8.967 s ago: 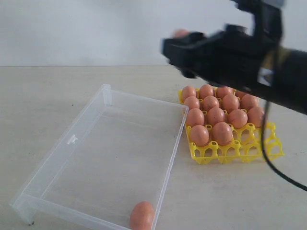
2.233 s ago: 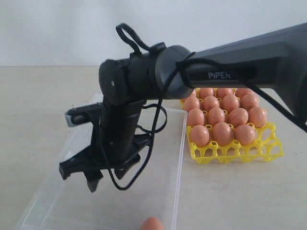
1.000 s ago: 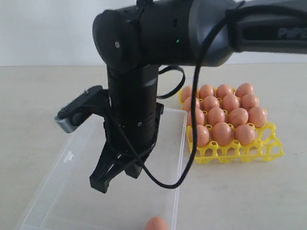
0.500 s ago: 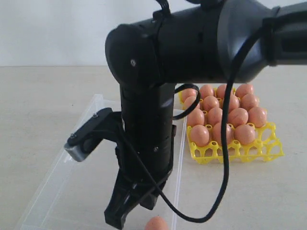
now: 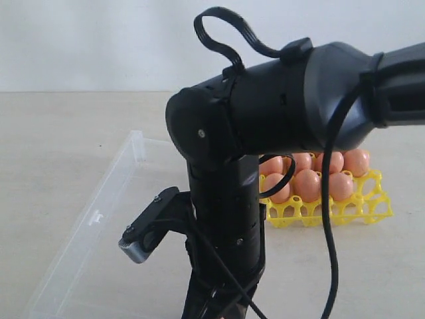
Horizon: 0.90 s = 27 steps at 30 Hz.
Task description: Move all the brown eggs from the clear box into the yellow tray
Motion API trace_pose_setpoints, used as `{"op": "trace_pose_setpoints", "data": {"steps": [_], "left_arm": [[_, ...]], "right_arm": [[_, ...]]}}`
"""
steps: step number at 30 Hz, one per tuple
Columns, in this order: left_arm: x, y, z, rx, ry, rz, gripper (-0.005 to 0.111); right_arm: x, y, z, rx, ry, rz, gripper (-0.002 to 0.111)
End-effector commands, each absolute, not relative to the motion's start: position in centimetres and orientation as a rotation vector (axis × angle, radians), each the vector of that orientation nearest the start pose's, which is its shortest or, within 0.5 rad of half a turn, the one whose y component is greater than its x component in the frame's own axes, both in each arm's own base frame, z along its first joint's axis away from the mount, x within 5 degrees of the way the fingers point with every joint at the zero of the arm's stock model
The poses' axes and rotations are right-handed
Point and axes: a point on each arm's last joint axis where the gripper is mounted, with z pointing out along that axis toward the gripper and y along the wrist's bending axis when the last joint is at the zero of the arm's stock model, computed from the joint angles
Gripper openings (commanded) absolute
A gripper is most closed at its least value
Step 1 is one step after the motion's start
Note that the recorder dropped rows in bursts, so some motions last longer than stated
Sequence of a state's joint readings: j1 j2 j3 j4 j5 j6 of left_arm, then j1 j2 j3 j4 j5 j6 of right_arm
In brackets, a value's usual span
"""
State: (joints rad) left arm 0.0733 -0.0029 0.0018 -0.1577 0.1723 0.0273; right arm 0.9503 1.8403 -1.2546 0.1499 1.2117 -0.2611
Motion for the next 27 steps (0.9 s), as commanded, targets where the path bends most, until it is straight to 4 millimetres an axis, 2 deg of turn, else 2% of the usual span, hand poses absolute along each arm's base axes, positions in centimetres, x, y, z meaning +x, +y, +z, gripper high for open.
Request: {"op": "trace_pose_setpoints", "data": {"steps": [1, 12, 22, 25, 27], "left_arm": [[5.6, 0.2, 19.8, -0.153, 1.647, -0.073, -0.004], [5.6, 0.2, 19.8, -0.153, 1.649, -0.073, -0.004], [5.6, 0.2, 19.8, -0.153, 1.649, -0.073, -0.004], [5.6, 0.2, 19.8, -0.153, 1.649, -0.073, -0.004], [5.6, 0.2, 19.8, -0.153, 1.649, -0.073, -0.004]], "right_arm": [[18.4, 27.7, 18.1, -1.844, 2.809, 0.076, -0.001], [18.7, 28.5, 15.1, -1.841, 2.865, 0.093, -0.001], [20.5, 30.6, 14.9, -1.645, 2.643, 0.218, -0.001], [20.6, 30.7, 15.5, -1.68, 2.582, 0.224, -0.001], [20.7, 30.6, 16.1, -1.792, 2.474, 0.217, -0.001]]}}
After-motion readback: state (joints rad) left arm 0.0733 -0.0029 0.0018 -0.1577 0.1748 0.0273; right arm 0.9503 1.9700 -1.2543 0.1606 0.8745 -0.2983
